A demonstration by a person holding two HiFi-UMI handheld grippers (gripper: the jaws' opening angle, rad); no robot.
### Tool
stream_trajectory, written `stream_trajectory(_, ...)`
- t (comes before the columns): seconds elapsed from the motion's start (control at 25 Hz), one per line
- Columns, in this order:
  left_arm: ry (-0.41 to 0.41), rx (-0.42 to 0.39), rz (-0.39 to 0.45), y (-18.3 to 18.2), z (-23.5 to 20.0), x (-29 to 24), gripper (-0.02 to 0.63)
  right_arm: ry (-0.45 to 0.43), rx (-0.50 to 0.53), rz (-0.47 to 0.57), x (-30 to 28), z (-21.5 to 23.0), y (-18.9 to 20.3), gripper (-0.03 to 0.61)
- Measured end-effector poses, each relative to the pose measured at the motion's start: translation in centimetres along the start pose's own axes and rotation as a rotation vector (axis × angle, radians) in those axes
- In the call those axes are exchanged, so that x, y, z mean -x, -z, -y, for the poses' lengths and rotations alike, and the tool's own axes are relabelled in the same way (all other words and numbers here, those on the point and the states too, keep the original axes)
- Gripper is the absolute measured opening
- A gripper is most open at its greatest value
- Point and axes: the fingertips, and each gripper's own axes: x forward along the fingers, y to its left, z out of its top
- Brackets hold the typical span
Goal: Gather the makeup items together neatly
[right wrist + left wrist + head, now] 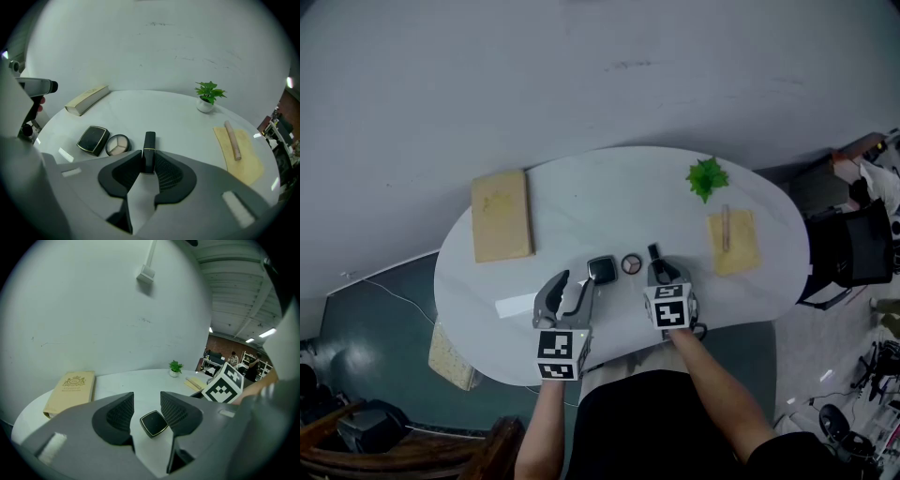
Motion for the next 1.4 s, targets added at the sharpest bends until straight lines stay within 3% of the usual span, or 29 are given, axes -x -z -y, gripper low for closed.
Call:
stream_trajectory(0.32,-0.014,0.004,0.007,-0.1,-0.6,0.4,0.175,0.032,-0.009,0.011,-0.6,-0.4,-0.1,0.099)
stream_trajectory(0.92,-0.035,0.004,0.019,-0.5,-0.4,0.8,0.175,0.014,0.004,0.049,0.8,0.2,-1.5,0.109)
stream_trajectory(1.4,-0.07,0.004,0.041,-1.8,2.1,0.9,0.175,0.058,0.008,0.092,3.5,6.7,-2.4,0.109)
